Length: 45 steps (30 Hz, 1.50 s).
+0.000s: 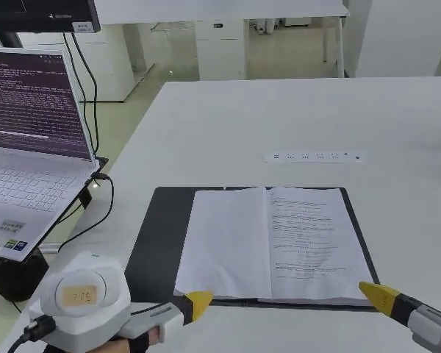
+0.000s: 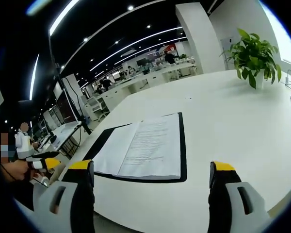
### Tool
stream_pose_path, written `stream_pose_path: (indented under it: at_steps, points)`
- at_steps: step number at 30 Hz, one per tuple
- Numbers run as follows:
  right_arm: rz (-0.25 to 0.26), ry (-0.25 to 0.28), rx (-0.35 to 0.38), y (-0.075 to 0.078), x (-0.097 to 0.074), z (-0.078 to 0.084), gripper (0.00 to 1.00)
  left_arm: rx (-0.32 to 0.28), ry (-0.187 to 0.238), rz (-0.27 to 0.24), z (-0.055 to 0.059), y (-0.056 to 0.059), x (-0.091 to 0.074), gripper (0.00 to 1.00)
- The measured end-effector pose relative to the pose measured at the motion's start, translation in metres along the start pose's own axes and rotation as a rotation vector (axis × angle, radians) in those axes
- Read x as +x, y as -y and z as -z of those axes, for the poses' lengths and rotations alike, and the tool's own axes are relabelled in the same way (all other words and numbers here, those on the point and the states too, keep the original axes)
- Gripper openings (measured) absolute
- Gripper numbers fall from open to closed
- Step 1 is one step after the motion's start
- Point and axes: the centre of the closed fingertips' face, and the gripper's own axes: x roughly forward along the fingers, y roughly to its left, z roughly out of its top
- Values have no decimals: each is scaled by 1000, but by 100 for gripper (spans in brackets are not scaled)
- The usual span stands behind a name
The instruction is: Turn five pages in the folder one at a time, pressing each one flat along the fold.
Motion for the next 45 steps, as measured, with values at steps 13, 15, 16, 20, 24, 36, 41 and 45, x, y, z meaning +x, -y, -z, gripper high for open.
stream_pose_path:
  at_steps: [13, 15, 16, 20, 24, 36, 41, 45]
  points:
    - [3, -11, 12, 8, 2, 11, 97, 91, -64, 129, 1, 59, 63, 94]
    - [5, -12, 11, 8, 2, 13, 96, 114, -67, 161, 1, 73, 74, 92]
    - [4, -13, 9, 8, 2, 14, 96, 128, -81, 180, 3, 83, 82, 91]
    - [1, -4, 3, 8, 3, 11, 96, 195, -98, 247, 7, 119, 108, 89]
    - [3, -8, 2, 9, 5, 11, 96, 222, -97, 286, 7, 148, 130, 87]
    - [0, -10, 22, 15, 10, 10, 94, 229, -116, 326, 22, 207, 186, 79]
    - [-4, -21, 24, 19, 13, 11, 93, 207, -125, 281, 33, 210, 204, 73]
    - [-2, -27, 28, 22, 14, 13, 93, 207, -145, 255, 43, 211, 212, 68]
